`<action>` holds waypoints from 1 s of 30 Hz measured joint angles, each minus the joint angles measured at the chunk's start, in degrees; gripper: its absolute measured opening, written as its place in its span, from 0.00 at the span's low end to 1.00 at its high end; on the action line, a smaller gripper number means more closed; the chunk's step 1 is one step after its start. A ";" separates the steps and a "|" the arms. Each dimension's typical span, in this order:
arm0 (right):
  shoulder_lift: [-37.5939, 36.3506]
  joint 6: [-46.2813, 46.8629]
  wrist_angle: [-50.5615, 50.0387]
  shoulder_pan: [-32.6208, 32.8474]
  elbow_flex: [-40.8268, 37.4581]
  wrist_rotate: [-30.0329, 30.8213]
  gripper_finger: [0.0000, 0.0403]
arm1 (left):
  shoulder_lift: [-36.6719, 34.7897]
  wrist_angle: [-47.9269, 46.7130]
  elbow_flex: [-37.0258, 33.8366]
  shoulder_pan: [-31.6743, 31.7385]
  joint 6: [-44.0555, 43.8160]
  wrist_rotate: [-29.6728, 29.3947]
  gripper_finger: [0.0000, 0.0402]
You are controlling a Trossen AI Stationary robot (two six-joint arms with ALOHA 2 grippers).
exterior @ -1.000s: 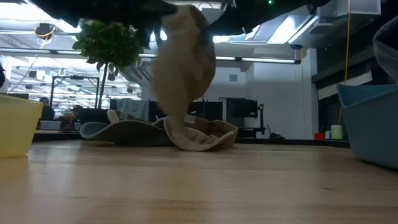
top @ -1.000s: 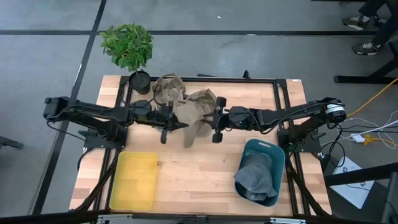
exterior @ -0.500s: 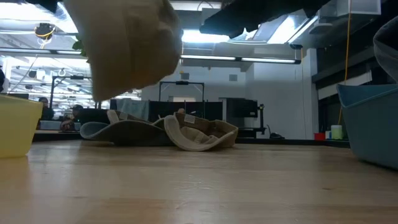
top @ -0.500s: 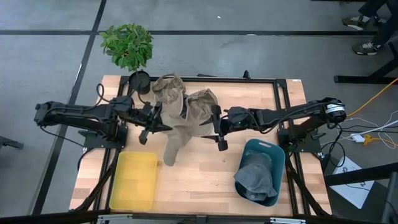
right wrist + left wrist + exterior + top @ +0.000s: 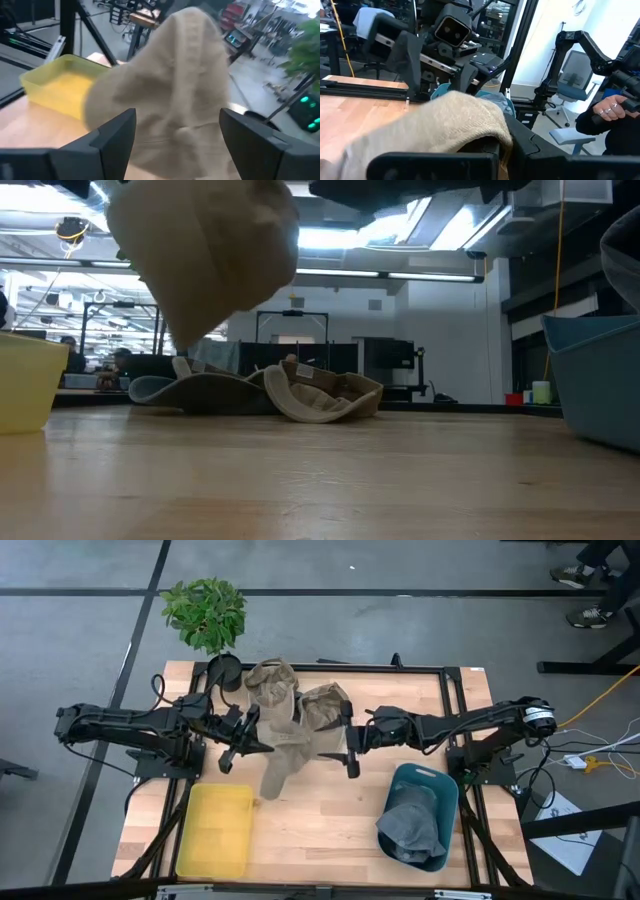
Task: Pick & Place hat
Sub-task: Put the bottom brown cap into the yellow bin
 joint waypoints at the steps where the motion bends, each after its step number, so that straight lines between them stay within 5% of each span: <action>1: 0.09 -0.76 0.29 -0.43 0.00 0.00 0.70 | 0.00 0.00 0.00 0.00 0.00 0.01 0.02; 13: 7.79 -2.30 1.39 -5.48 4.52 -11.17 0.70 | 0.00 0.13 0.00 0.00 0.02 2.82 0.01; 19: 13.41 -5.25 -9.32 -5.70 12.50 -12.06 0.66 | 0.00 0.10 0.00 0.00 0.02 2.80 0.02; 23: 14.09 -6.34 -16.16 -5.70 15.88 -12.07 0.52 | 0.00 -0.21 0.00 0.00 0.02 2.86 0.01; 30: 12.62 -6.84 -19.82 -5.94 16.26 -17.46 0.12 | 0.00 -2.08 0.00 0.00 0.02 2.99 0.02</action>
